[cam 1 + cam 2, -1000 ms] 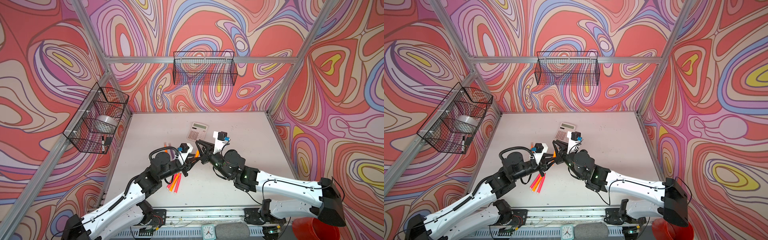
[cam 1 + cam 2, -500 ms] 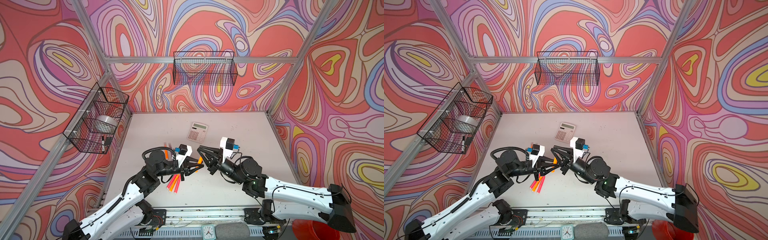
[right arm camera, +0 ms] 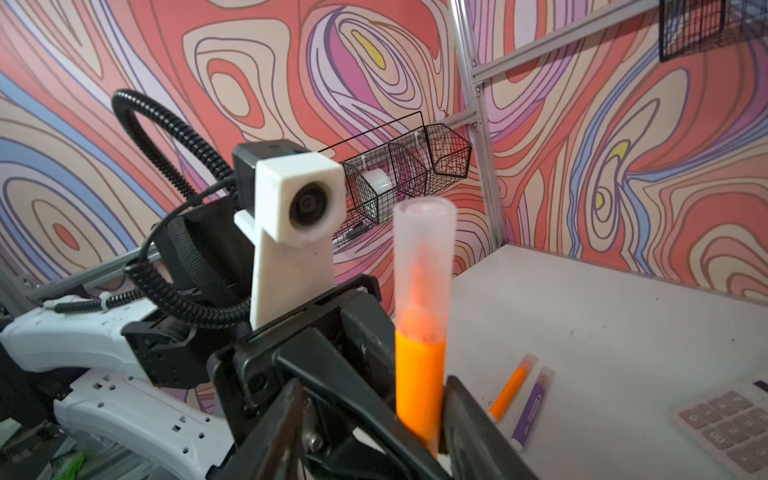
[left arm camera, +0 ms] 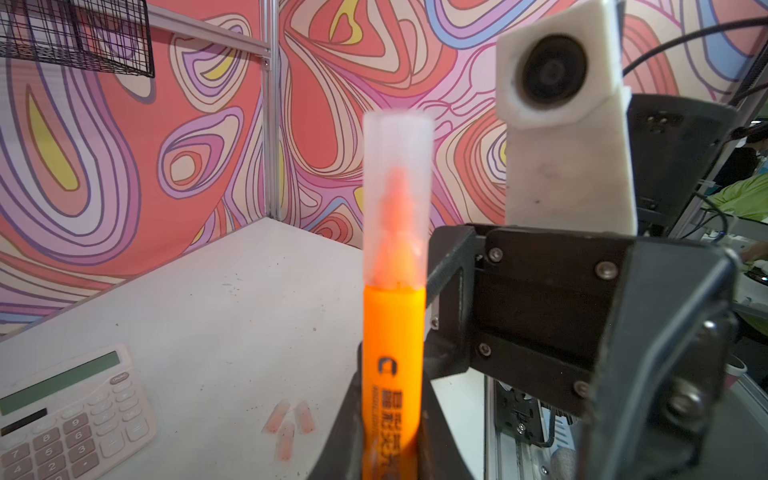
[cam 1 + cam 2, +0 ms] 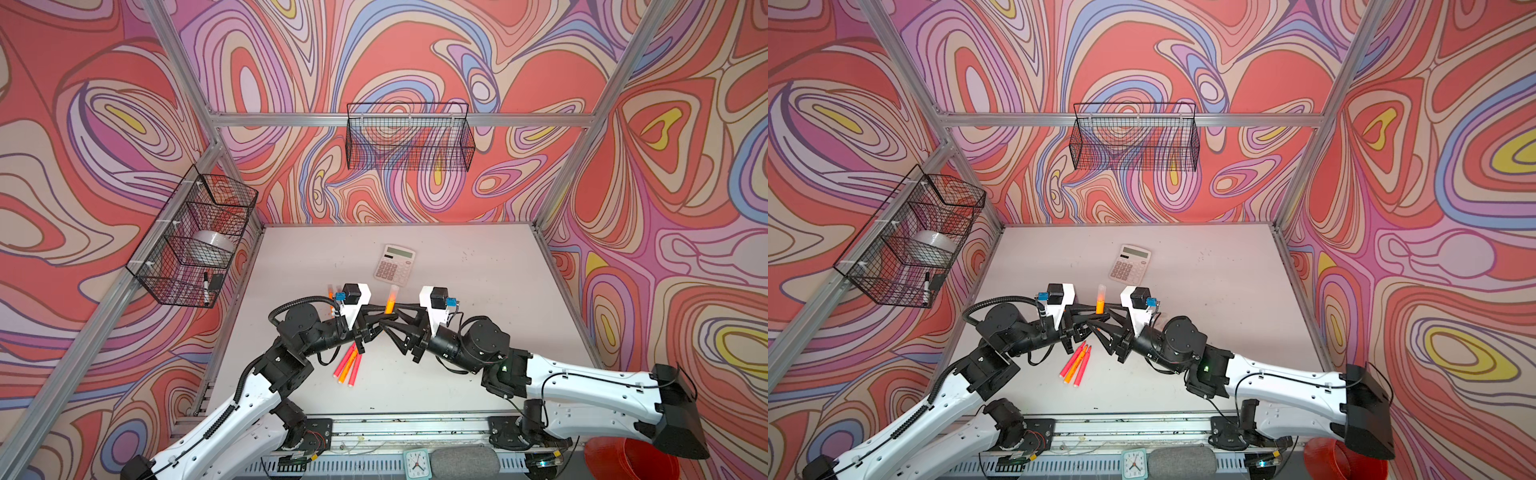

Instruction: Insert the pens into the pen caps

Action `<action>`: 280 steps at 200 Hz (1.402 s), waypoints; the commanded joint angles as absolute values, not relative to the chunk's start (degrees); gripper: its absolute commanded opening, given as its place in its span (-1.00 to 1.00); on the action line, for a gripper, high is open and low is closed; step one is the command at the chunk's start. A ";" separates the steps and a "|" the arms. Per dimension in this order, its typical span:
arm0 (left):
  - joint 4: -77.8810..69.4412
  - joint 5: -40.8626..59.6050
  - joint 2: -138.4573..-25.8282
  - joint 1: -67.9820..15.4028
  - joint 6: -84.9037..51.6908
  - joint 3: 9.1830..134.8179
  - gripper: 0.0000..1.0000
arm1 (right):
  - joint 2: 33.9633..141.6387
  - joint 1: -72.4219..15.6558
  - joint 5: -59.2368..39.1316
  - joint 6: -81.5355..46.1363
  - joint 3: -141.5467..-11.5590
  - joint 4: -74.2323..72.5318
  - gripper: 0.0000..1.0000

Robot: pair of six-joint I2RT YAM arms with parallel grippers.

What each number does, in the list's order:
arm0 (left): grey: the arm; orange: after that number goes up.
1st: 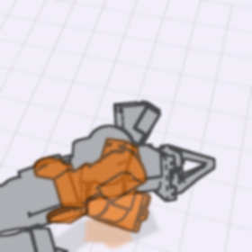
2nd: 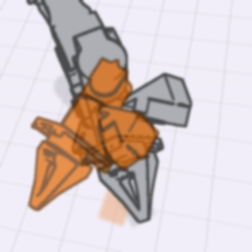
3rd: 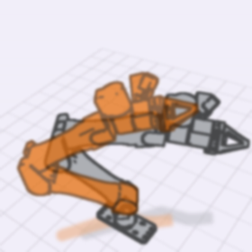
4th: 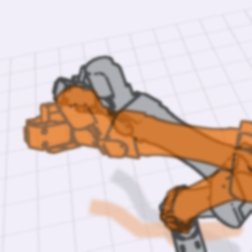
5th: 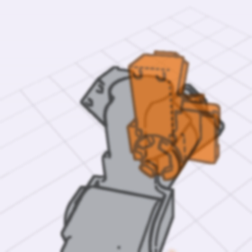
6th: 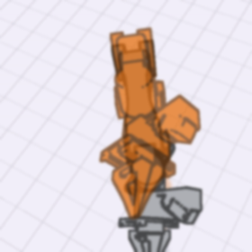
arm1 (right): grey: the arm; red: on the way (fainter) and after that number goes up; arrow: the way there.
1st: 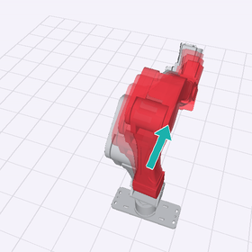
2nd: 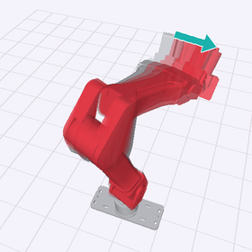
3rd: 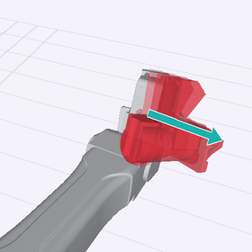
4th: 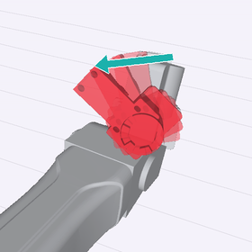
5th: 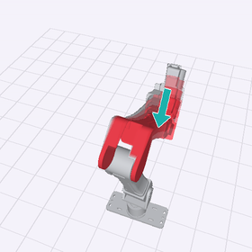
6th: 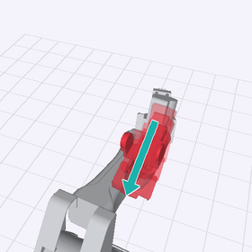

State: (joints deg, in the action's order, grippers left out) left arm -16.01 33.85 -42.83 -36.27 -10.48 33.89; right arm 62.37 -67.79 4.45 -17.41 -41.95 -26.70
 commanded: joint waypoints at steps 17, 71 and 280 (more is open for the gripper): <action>-19.88 24.89 -41.53 -35.33 -8.09 32.88 -1.00 | 59.59 -68.90 3.69 -17.09 -42.25 -19.26 0.51; -20.44 22.87 -41.79 -35.55 -7.89 30.33 -1.00 | 59.67 -68.81 14.97 -19.77 -47.65 -16.35 0.55; -17.99 20.94 -44.67 -36.83 -4.35 30.19 -1.00 | 73.00 -64.86 17.93 -24.41 -63.33 -11.43 -0.55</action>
